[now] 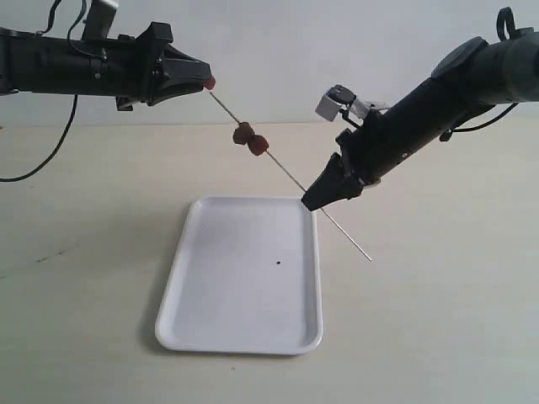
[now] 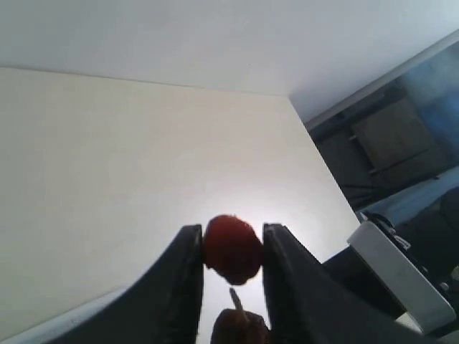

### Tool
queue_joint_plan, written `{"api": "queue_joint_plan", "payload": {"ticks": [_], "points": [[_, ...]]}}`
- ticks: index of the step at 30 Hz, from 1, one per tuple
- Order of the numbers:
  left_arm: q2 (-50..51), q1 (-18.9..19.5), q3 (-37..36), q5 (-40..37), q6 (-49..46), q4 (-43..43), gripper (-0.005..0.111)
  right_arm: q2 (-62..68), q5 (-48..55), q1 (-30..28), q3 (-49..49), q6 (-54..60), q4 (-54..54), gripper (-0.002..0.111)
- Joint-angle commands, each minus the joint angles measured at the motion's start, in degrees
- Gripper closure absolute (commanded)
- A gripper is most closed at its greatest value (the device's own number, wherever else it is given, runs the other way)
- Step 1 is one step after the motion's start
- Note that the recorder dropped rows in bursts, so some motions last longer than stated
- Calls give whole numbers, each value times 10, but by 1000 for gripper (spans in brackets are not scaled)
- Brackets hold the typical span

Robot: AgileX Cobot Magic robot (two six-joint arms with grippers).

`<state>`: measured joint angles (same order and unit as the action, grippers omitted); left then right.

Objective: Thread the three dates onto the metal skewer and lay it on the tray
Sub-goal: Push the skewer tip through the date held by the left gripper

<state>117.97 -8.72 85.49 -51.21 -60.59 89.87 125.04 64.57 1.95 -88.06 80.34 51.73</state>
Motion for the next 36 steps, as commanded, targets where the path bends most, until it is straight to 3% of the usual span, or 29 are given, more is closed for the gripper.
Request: {"api": "queue_joint_plan", "payload": {"ticks": [1,16,20,36], "points": [[-5,1,0,-5,-4,-10,77,-1,-9,0,-3,6,13,108],[-5,1,0,-10,-6,-12,78,-1,-16,0,-3,6,23,108],[-5,1,0,-12,-9,-13,91,-1,-16,0,-3,6,25,108],[-4,1,0,-7,-8,-26,88,-1,2,0,-3,80,84,108]]}}
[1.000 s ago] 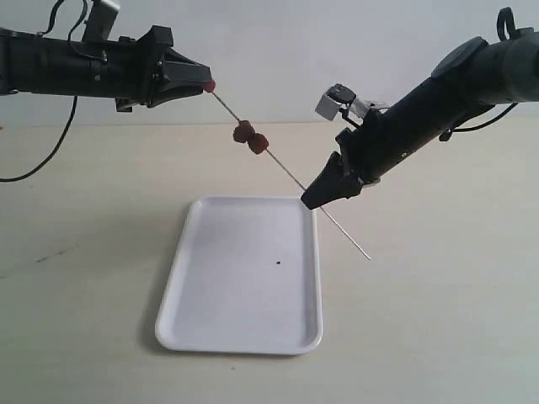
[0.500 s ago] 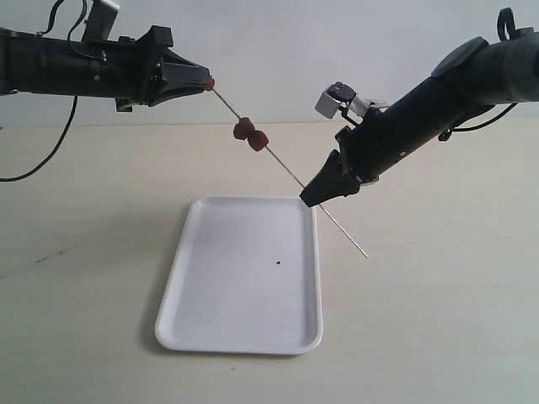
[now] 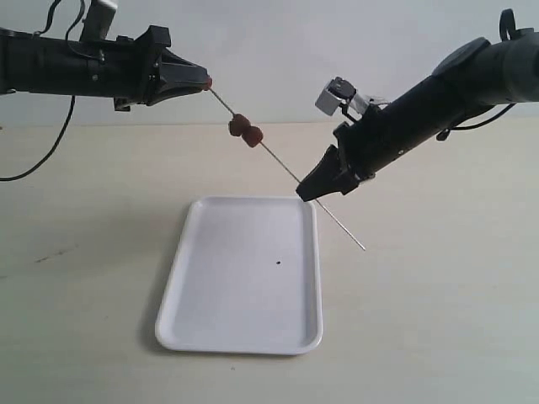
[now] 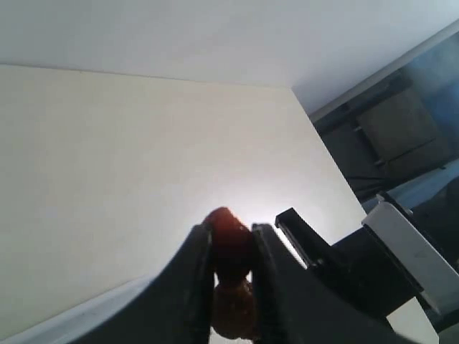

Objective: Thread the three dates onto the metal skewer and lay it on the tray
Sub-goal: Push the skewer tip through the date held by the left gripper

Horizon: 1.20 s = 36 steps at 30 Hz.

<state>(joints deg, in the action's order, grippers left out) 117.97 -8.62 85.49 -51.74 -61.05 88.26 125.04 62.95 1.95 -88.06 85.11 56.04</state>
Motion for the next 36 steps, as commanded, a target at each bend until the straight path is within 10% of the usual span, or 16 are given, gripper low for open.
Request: {"api": "queue_joint_plan", "payload": {"ticks": [1,32,36], "points": [[-4,0,0,-2,-3,-10,88,-1,19,0,-3,32,47,108],[-4,-36,0,10,-6,-23,87,-1,5,0,-3,34,147,108],[-4,-30,0,12,-6,-9,73,-1,-5,0,-3,33,138,108]]}}
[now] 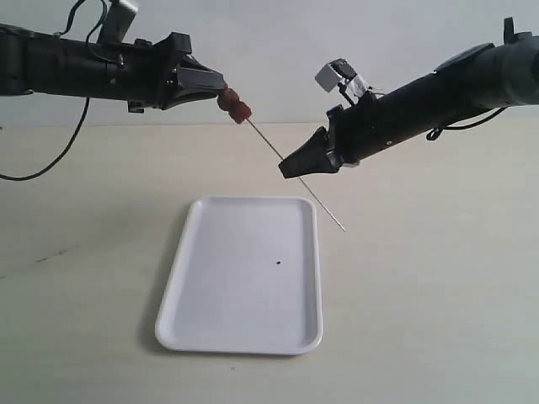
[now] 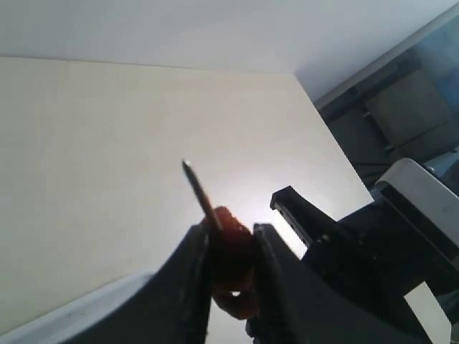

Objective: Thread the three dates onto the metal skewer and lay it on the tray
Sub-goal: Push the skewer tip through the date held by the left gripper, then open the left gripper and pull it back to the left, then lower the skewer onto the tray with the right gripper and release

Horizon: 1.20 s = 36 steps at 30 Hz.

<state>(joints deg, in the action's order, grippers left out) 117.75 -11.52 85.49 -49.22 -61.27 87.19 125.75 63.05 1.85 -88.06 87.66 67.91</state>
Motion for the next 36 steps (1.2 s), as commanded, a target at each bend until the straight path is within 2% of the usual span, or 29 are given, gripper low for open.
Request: {"api": "queue_joint_plan", "payload": {"ticks": [1,2,5,11,13,17,18,20,23,26,29,32,36], "points": [[-2,1,0,-13,-7,6,68,-8,-8,1,-3,8,19,108],[-2,5,0,-13,-8,11,61,-8,-9,1,-3,5,19,108],[-2,17,0,-14,-16,19,46,-8,-19,1,-3,-16,14,108],[-2,64,0,-43,-16,33,46,-8,-73,1,-3,-138,-27,108],[-2,85,0,-89,-16,33,56,-8,-81,1,-3,-208,-60,108],[-4,115,-13,-191,-40,31,100,-8,-56,1,0,-295,-100,108],[-9,119,-25,-206,-80,40,106,-8,-42,2,9,-300,-99,108],[-21,122,-61,-200,-126,59,107,-9,-46,4,21,-327,-84,108],[-43,120,-130,-176,-216,110,107,-9,-59,9,48,-425,-80,108],[-74,120,-216,-156,-340,128,107,-10,-76,38,86,-478,-70,108],[-108,121,-274,-89,-432,128,107,-19,-151,85,132,-493,-31,108],[-141,122,-287,-23,-432,128,107,-36,-228,133,168,-493,46,108],[-185,122,-297,-18,-433,128,107,-74,-348,190,209,-513,98,108]]}}
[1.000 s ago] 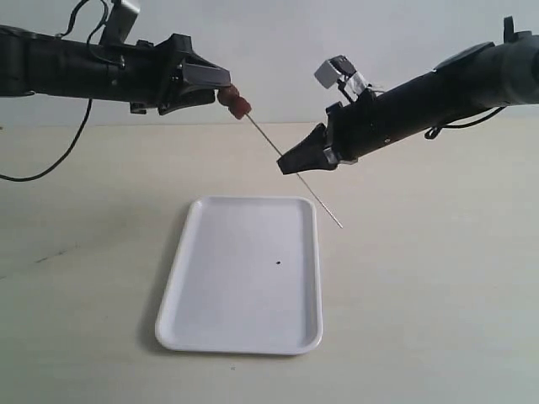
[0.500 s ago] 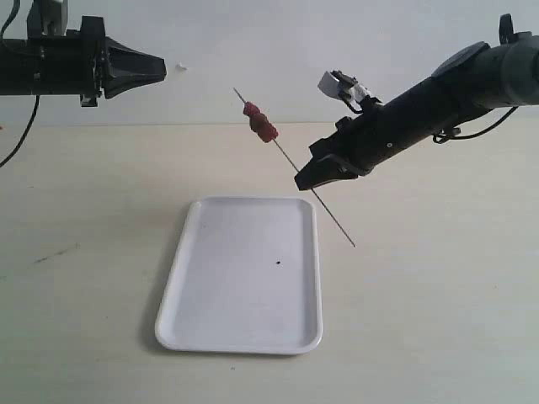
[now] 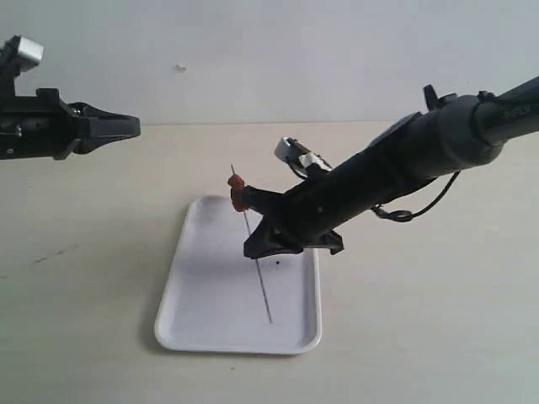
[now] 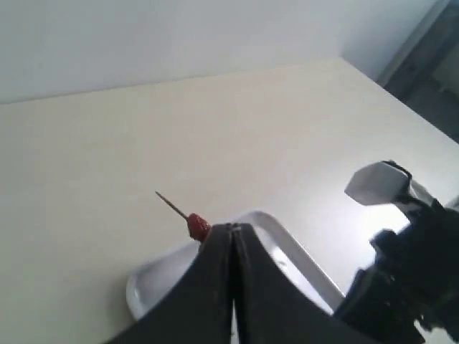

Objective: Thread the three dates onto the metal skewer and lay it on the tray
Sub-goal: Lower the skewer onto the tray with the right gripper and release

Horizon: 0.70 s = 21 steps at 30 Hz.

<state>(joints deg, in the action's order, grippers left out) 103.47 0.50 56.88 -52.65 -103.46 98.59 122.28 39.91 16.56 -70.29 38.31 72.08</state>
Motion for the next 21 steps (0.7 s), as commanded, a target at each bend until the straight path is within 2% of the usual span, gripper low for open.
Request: {"api": "queue_joint_plan", "payload": {"ticks": [1,5,12,21], "points": [[-51,2,-14,19,-11,14,107,-46,-147,59,43,-42,57,108],[-90,2,-28,20,-12,14,107,-63,-240,107,72,-107,53,108],[-127,2,-46,19,-11,14,107,-63,-240,140,73,-130,53,108],[-137,2,-54,-8,-7,14,107,-55,-232,140,77,-130,38,85]]}}
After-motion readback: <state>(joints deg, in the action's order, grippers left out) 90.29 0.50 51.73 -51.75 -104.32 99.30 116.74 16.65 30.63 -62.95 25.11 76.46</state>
